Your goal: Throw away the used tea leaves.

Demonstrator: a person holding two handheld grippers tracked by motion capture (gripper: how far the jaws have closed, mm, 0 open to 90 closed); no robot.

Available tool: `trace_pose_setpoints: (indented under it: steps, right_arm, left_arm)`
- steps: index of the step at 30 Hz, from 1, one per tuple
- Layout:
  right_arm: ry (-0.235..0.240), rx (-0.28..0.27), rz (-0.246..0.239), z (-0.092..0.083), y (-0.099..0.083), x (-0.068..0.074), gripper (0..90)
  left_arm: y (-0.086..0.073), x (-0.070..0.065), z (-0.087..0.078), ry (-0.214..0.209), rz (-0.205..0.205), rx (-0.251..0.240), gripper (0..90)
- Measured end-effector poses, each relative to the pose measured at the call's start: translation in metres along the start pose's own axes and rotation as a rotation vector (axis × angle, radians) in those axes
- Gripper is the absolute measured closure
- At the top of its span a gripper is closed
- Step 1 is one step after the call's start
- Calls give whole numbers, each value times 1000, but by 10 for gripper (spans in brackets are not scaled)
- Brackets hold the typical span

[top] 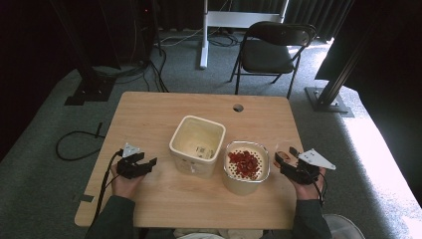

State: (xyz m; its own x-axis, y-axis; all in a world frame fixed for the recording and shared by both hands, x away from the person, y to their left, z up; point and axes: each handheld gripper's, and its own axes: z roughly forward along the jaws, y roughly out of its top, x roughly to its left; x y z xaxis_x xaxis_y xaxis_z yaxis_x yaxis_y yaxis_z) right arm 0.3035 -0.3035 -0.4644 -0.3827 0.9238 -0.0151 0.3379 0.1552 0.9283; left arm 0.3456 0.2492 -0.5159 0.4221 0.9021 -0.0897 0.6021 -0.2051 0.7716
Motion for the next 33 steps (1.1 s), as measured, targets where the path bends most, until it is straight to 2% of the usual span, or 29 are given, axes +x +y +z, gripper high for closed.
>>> trace_pose_setpoints:
  steps: [2,3,5,9,12,14,15,17,23,33]
  right_arm:
    - [-1,0,1,-1,0,-1,366]
    - [14,5,19,-4,-1,1,366]
    - [3,-1,-9,-6,1,4,366]
    - [13,-6,10,-11,1,5,365]
    - [2,-6,-13,-14,3,9,365]
    - [5,-6,-1,-15,3,9,366]
    - [22,-1,2,-18,3,10,365]
    - [15,-1,-12,-20,4,12,366]
    - [26,-5,-19,-25,9,15,365]
    - [17,-9,-22,-28,16,16,363]
  left_arm:
    - [-1,1,0,0,1,2,395]
    - [-1,1,1,0,-3,3,395]
    - [-1,0,2,1,-2,9,395]
    - [-1,-1,3,-3,5,12,395]
    - [-2,-1,4,-3,4,15,394]
    - [-2,-1,4,-4,8,15,395]
    - [-2,-1,4,-3,9,17,394]
    - [-2,-1,4,-4,6,16,395]
    - [-2,-2,5,-4,11,19,394]
    - [-3,-3,5,-4,13,20,395]
